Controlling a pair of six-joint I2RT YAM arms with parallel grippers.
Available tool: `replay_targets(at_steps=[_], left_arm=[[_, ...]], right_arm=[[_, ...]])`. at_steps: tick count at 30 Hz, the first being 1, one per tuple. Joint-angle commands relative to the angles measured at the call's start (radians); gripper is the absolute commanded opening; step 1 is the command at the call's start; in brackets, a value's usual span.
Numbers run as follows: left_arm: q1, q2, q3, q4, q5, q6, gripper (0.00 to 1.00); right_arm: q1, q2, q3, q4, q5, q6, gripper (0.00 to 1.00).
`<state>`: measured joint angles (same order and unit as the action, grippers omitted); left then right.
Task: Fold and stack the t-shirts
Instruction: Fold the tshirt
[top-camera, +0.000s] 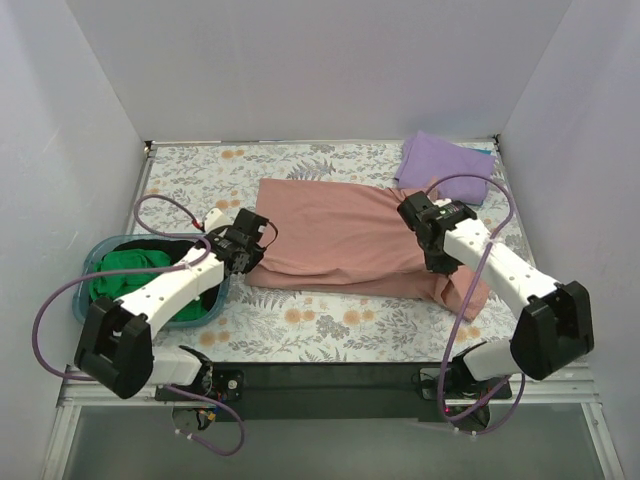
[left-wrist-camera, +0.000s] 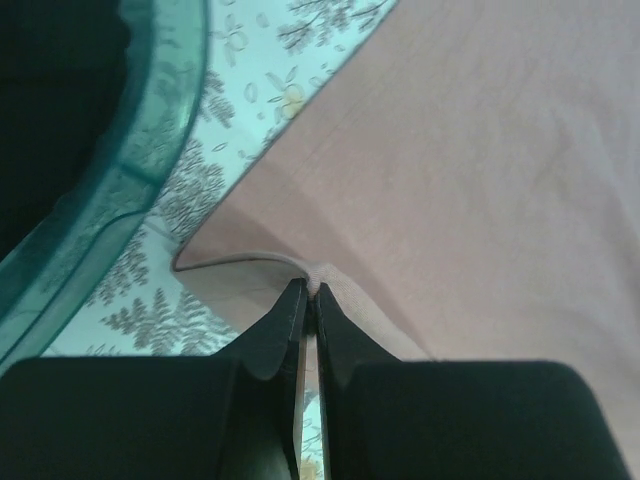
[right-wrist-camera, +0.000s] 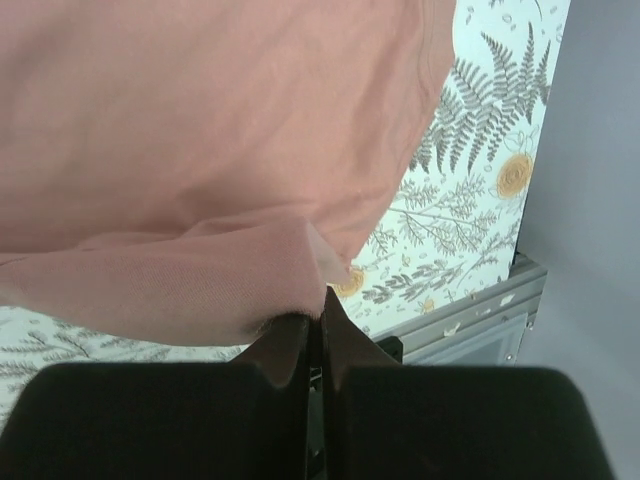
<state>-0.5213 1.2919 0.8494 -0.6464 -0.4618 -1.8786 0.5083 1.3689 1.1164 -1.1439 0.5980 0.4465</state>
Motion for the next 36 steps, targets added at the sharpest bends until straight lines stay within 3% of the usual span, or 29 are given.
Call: replay_targets(at_steps=[1,15,18,23,25,26,27,28,31,34,36], left_arm=[[0.023,0.05,0.08,0.074,-0.024,0.041,0.0],[0.113,0.32,0.206,0.168,0.011,0.052,0.0],[0.127,0.391,0.255,0.174,0.009,0.052,0.0],[0.147,0.455,0.313,0.169,0.014,0.046,0.21],[0.147,0.452,0.327,0.172,0.02,0.044,0.68],[0.147,0.446,0.333,0.174,0.028,0.055,0.84],[0.147,0.432,0.336,0.179,0.038,0.062,0.92],[0.147,0.423,0.338,0.18,0.043,0.07,0.92],[0.145,0.373,0.311,0.191,0.081,0.09,0.93],[0.139,0.313,0.249,0.22,0.123,0.108,0.93],[0.133,0.282,0.215,0.228,0.138,0.118,0.93]], right_arm=[[-0.014,0.053,0.074,0.11,0.046,-0.064,0.01],[-0.108,0.363,0.224,0.214,0.124,-0.248,0.01],[-0.122,0.467,0.307,0.223,0.207,-0.284,0.05],[-0.142,0.628,0.459,0.295,0.282,-0.364,0.17],[-0.152,0.659,0.496,0.334,0.284,-0.408,0.38],[-0.155,0.679,0.508,0.334,0.292,-0.408,0.64],[-0.157,0.68,0.513,0.335,0.296,-0.408,0.7],[-0.159,0.677,0.514,0.337,0.296,-0.404,0.85],[-0.163,0.612,0.467,0.345,0.289,-0.323,0.88],[-0.174,0.483,0.344,0.375,0.176,-0.252,0.87],[-0.189,0.368,0.205,0.449,0.01,-0.223,0.86]])
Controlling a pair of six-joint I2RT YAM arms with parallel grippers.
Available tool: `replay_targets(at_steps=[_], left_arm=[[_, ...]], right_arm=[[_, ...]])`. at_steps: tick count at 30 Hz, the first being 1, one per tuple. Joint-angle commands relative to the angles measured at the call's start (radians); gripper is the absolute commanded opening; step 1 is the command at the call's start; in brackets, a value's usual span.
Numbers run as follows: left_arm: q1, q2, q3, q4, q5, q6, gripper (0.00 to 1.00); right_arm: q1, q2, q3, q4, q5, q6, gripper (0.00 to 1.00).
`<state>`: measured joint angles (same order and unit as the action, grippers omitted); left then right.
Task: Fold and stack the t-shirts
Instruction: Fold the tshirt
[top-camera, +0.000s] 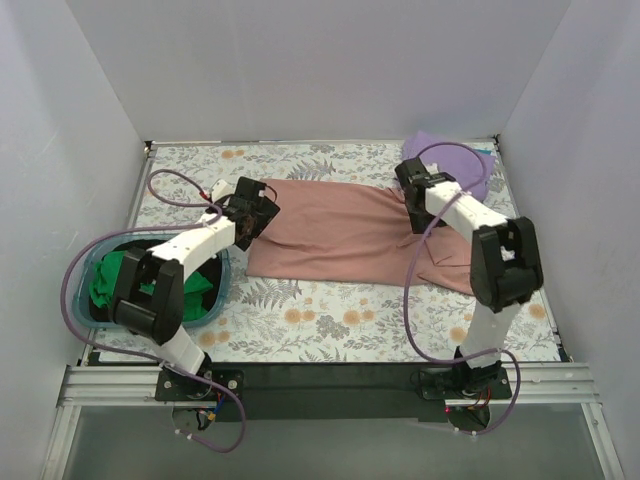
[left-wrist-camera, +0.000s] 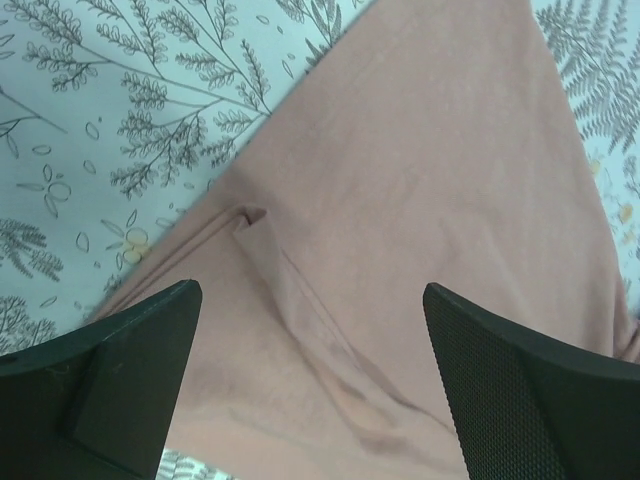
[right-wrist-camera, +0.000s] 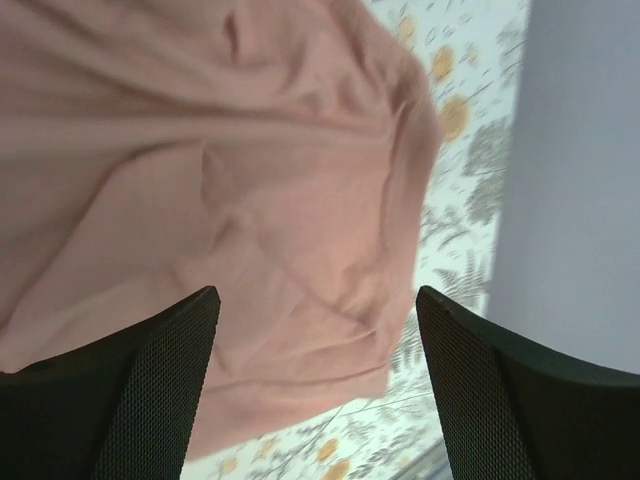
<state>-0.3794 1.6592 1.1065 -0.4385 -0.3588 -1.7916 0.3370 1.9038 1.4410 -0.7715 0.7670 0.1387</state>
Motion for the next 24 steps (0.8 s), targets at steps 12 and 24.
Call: replay_targets(at_steps=[12,24], left_arm=[[-0.059,-0.099,-0.235,0.13,0.187,0.063,0.95],[-0.059,-0.05,-0.247,0.098,0.095,0.064,0.96]], right_arm=[[-0.154,-0.315,-0.441,0.317,-0.603,0.111,0.62],[-0.208,-0.207,-0.36,0.337,-0.436,0.087,0.01]])
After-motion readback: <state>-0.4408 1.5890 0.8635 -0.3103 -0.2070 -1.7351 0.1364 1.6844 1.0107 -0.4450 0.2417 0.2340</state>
